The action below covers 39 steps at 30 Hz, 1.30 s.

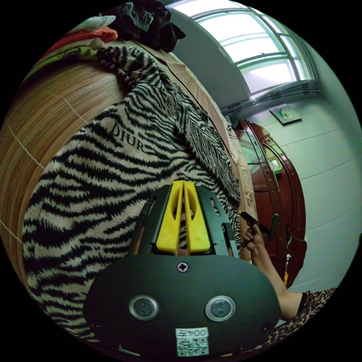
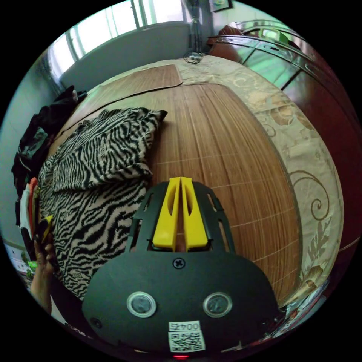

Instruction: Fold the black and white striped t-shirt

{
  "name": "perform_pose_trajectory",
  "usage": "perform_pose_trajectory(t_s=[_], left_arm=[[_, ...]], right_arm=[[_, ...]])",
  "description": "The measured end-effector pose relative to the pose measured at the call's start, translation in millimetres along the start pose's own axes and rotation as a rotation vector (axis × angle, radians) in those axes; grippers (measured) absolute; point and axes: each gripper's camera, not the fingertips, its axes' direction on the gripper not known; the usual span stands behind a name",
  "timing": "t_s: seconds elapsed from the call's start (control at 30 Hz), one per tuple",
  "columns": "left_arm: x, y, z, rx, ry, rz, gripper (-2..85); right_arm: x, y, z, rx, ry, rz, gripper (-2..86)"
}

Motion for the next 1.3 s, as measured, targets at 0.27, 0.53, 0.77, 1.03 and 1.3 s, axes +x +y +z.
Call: perform_pose_trajectory(t_s=[0.27, 0.53, 0.77, 1.03, 1.3], left_arm=[[-18, -4, -2, -0.001, 0.008, -0.005, 0.2], [-39, -12, -5, -0.004, 0.028, -0.012, 0.1], [-56, -22, -10, -0.004, 0.031, -0.014, 0.1], [-76, -38, -17, -0.005, 0.032, -0.014, 0.1], [-92, -56, -24, -0.004, 0.03, -0.015, 0.1]], right_arm=[[-64, -4, 1, 0.025, 0.057, -0.196, 7.9], [-68, -16, 9, 0.023, 0.073, -0.341, 8.6], [-75, -39, 19, -0.032, 0.018, -0.504, 3.9], [-38, -25, 19, -0.028, 0.026, -0.453, -0.2], [-74, -52, -1, 0.069, -0.092, -0.375, -0.6]])
